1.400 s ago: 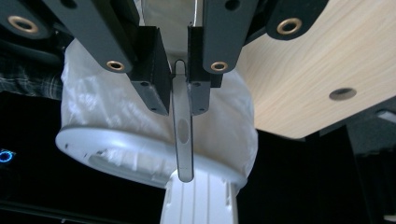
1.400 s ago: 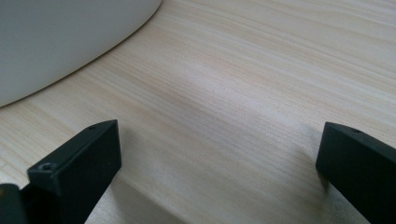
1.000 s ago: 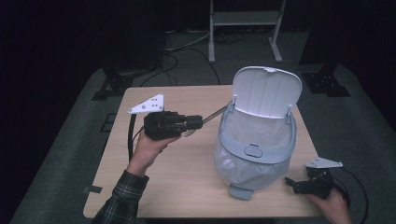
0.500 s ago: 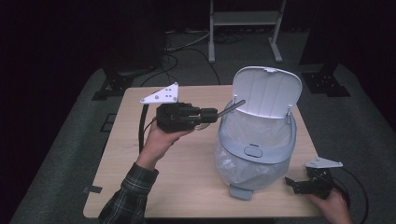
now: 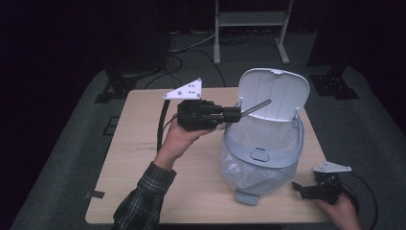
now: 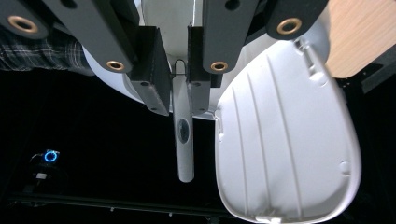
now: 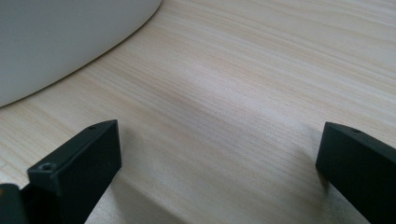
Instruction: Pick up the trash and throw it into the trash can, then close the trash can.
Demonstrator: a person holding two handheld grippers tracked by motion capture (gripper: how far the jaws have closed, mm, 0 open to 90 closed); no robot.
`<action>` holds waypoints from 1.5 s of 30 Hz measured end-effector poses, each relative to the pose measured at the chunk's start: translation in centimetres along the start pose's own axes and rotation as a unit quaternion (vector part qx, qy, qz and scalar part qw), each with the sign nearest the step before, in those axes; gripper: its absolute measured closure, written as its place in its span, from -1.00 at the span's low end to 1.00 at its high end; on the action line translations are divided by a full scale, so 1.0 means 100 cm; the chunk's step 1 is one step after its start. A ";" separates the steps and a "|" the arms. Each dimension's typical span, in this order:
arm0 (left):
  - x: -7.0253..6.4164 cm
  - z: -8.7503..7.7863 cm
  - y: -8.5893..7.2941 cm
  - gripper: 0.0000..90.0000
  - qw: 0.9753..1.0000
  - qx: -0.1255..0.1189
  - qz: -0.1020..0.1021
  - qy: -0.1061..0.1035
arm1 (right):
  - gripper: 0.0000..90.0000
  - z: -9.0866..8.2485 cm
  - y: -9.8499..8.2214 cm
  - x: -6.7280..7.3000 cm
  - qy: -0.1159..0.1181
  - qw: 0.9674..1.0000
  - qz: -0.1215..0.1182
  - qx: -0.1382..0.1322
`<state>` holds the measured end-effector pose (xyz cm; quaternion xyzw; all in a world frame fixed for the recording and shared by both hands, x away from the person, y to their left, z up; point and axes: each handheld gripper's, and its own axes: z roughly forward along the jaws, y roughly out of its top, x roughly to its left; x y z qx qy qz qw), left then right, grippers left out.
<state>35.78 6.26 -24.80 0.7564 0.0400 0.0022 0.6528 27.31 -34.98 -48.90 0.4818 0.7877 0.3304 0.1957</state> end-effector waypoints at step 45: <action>0.038 -0.007 -0.007 1.00 0.997 0.017 -0.015 0.070 | -1.00 0.000 0.000 0.000 0.000 1.000 0.000 0.000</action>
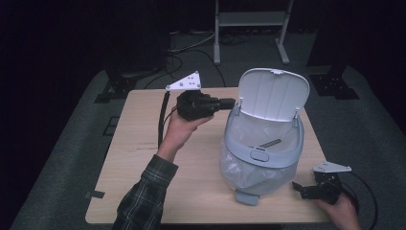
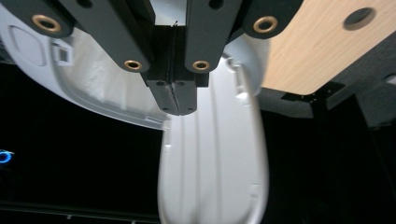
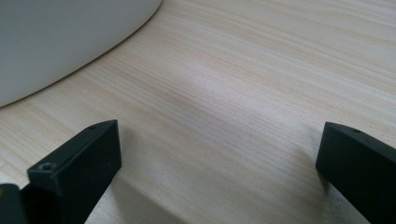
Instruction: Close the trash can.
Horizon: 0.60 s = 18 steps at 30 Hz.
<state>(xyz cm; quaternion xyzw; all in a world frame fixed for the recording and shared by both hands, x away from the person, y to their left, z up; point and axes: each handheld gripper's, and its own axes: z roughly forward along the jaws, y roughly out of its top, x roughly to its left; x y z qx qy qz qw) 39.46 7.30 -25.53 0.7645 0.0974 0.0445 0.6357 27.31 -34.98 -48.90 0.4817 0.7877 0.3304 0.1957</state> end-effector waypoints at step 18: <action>0.038 0.008 0.021 1.00 0.999 -0.012 -0.007 0.045 | -1.00 0.000 0.000 0.000 0.000 1.000 0.000 0.000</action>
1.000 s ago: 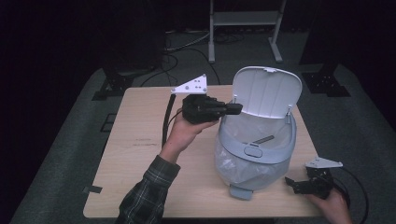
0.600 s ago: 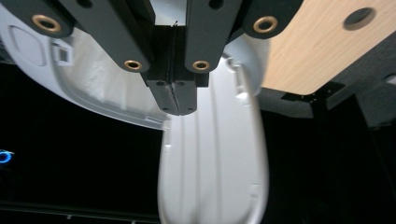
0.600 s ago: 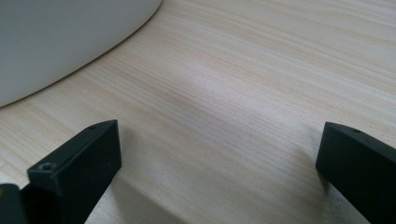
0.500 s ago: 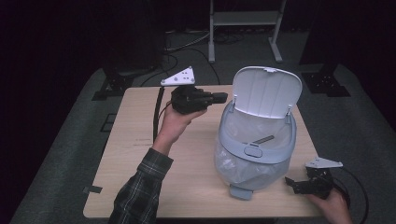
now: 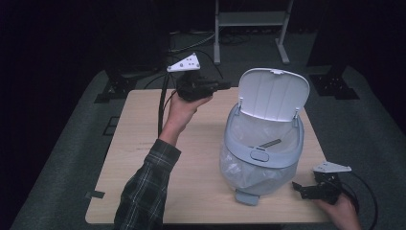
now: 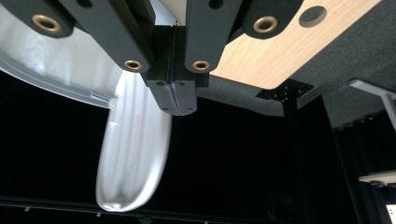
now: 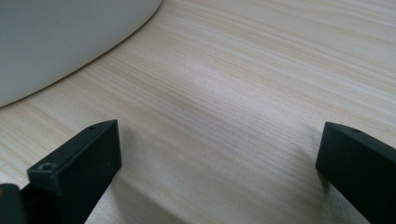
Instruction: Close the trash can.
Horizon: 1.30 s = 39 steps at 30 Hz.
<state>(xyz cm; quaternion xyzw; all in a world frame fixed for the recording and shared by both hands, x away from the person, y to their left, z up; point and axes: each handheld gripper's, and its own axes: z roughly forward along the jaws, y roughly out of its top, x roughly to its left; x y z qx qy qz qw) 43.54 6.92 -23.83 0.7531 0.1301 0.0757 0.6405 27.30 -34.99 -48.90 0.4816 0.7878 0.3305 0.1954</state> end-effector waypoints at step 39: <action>-0.015 0.030 0.010 1.00 0.997 -0.003 0.017 -0.078 | -1.00 0.000 0.000 0.000 0.000 1.000 0.000 0.000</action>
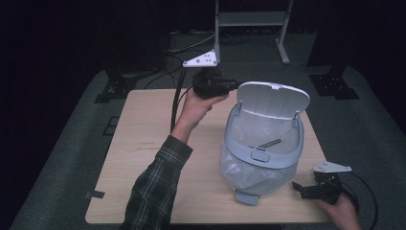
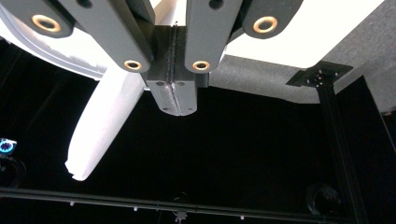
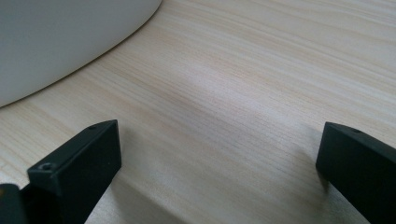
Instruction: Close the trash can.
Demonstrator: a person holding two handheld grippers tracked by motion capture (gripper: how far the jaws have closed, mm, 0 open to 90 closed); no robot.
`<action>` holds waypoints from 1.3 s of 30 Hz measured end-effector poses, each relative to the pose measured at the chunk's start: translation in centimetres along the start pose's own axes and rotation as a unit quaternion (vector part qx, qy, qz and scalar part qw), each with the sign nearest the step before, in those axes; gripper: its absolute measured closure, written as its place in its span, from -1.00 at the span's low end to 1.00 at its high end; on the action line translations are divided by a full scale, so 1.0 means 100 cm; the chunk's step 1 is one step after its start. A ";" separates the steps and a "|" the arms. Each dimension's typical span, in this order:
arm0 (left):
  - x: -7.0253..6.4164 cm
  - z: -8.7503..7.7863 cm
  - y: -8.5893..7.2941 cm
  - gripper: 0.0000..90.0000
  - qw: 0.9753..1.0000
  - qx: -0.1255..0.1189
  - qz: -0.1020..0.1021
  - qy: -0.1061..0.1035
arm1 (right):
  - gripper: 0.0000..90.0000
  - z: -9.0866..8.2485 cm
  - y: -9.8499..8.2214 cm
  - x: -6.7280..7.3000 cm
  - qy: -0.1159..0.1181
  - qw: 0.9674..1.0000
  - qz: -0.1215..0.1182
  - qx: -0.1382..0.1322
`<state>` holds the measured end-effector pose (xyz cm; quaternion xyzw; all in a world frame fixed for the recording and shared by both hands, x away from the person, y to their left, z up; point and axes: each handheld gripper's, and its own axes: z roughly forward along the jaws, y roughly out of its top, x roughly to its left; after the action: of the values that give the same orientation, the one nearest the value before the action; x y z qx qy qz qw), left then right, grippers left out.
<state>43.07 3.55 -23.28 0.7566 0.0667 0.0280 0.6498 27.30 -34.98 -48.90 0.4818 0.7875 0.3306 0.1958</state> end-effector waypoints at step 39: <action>-0.080 -0.009 -0.007 1.00 0.994 0.094 0.024 -0.046 | -1.00 0.000 0.000 0.000 -0.001 1.000 0.000 0.000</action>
<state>35.04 3.41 -23.52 0.8165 0.0208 0.0023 0.5769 27.30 -34.97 -48.91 0.4823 0.7873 0.3303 0.1961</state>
